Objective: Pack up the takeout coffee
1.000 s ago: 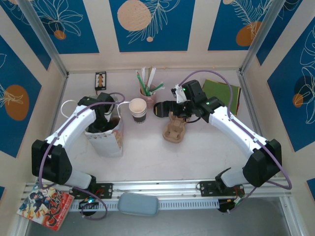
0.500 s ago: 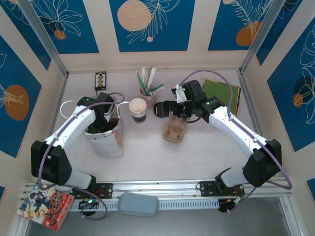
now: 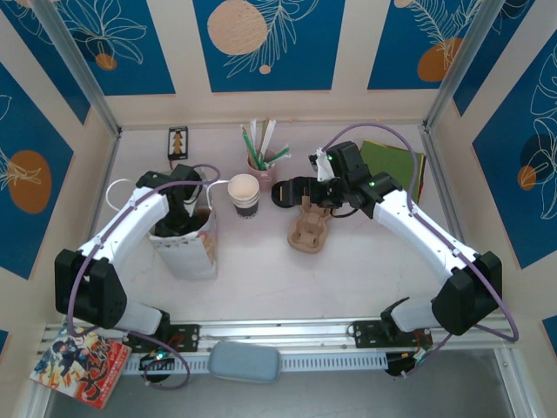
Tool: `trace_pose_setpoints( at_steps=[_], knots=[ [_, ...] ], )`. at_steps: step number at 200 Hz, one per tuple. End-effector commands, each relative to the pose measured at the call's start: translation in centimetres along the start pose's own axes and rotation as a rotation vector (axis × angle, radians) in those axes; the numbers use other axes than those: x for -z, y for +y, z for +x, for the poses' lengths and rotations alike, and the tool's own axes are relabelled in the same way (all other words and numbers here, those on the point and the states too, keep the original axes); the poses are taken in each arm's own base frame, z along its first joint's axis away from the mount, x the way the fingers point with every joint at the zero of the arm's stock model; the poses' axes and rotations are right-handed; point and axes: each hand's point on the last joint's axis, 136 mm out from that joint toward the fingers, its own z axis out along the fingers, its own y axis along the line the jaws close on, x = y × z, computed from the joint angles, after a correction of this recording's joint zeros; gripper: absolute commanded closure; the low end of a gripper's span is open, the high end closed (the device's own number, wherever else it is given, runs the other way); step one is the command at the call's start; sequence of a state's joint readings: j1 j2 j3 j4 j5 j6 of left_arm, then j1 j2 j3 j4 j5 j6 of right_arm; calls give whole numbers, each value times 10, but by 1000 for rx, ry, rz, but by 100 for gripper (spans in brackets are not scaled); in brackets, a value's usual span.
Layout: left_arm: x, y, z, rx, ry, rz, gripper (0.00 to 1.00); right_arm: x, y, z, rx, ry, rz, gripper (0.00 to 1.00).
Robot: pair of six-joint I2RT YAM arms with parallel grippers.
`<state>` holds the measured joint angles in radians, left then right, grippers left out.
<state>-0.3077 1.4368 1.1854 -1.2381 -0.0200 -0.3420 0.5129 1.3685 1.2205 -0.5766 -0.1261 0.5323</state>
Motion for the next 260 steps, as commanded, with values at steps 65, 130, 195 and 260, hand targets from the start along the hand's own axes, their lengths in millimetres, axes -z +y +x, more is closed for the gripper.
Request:
trace_pose_setpoints(
  at_steps=[65,130,195,260],
  knots=[
    [9,6,2,26,-13,-5,3,11,-10,4,-18,-14,33,1],
    [11,6,1,27,-19,0,3,13,-14,4,-29,-19,42,1],
    [13,5,2,27,-23,3,3,13,-13,4,-33,-18,32,1],
    [15,5,3,29,-24,8,3,11,-13,5,-36,-15,28,1]
  ],
)
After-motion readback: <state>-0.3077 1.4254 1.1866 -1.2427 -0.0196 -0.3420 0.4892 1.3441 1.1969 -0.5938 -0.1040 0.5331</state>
